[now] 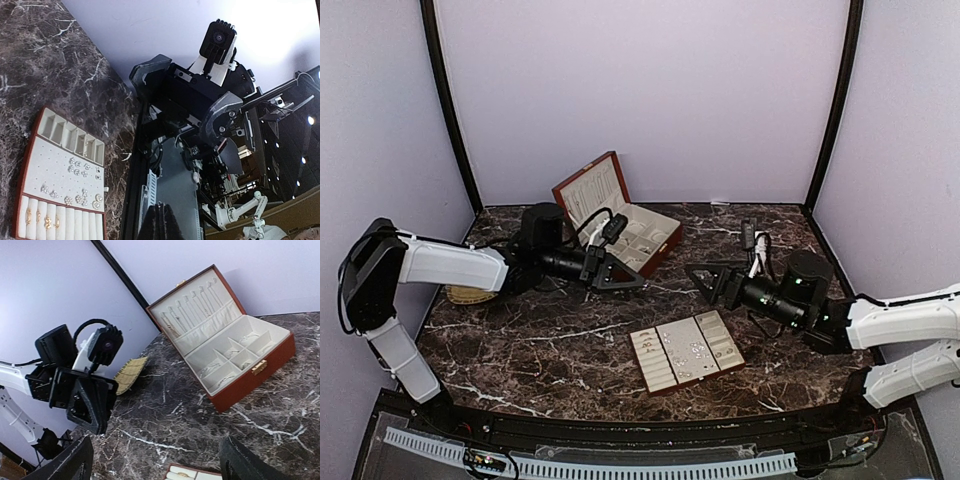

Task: Organize the mixed jewelry
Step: Pass from the left arm to the right

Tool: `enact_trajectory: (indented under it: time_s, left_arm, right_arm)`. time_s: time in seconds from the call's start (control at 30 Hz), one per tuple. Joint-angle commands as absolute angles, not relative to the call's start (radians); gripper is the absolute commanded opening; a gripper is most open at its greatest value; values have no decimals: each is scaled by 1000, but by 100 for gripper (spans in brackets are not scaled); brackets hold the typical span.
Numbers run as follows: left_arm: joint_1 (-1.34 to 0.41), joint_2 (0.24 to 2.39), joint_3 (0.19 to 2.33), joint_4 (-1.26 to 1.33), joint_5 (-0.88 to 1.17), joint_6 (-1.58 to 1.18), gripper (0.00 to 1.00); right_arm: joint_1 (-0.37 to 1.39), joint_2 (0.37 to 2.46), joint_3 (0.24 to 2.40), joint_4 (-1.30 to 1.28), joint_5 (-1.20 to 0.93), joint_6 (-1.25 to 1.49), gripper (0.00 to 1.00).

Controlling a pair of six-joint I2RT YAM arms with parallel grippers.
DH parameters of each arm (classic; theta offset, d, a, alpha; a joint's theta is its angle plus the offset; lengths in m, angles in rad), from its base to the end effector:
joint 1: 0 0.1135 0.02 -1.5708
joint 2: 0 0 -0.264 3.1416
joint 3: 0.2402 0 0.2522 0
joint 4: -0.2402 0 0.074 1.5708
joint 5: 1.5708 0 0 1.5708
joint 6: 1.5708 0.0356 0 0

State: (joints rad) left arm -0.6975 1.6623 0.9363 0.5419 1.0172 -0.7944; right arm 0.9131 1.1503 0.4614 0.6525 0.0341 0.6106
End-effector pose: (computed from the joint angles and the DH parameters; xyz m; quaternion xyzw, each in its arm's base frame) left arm 0.2552 -0.2533 0.2417 0.2783 0.6860 -0.6539 0.1558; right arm 0.1532 0.1963 0.2411 -0.0967 0.7133 0.4702 0.5106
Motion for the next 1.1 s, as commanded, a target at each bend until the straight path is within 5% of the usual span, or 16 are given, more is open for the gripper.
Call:
enact_trajectory:
  time_s: [0.0, 0.37, 1.07]
  left_arm:
    - [-697, 1661, 946, 673, 1155, -820, 0]
    - [-689, 1711, 851, 1035, 1190, -1054, 0]
    - [-679, 1607, 802, 890, 1063, -862, 0]
  right_arm:
    - [954, 1189, 506, 765, -47, 515, 79]
    - [1042, 1414, 647, 879, -123, 563, 57]
    - [1079, 1547, 634, 1085, -145, 797, 40]
